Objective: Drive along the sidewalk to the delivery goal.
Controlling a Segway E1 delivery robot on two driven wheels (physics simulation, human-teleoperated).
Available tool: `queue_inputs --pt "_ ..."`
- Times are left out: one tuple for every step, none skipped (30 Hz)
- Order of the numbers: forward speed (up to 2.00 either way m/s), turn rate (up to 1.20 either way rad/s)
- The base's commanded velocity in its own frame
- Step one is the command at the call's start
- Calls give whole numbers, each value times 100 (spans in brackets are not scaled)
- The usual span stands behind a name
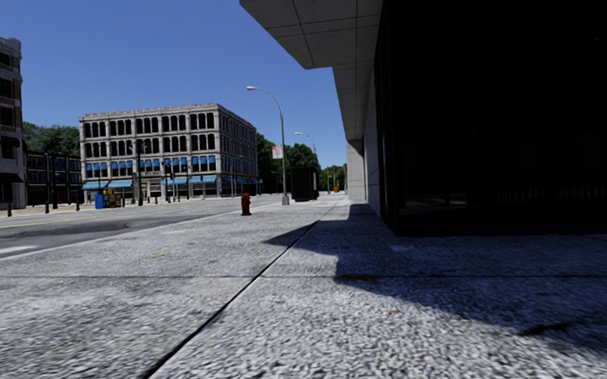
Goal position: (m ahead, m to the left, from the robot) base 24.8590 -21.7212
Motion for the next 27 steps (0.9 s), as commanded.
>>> queue_inputs --pt "179 17" --pt "179 20" --pt "179 22" --pt "179 23" --pt "179 23" --pt "179 23" --pt "179 23" --pt "179 23" --pt "179 27" --pt "179 38" --pt "179 42" --pt "179 43" --pt "179 39" --pt "179 30" --pt "179 19" --pt "179 3" --pt "179 0" --pt "179 0" --pt "179 0" --pt "179 0" --pt "179 0" --pt "179 0" --pt "184 0" --pt "200 0" --pt "200 0" --pt "200 0" --pt "200 0"
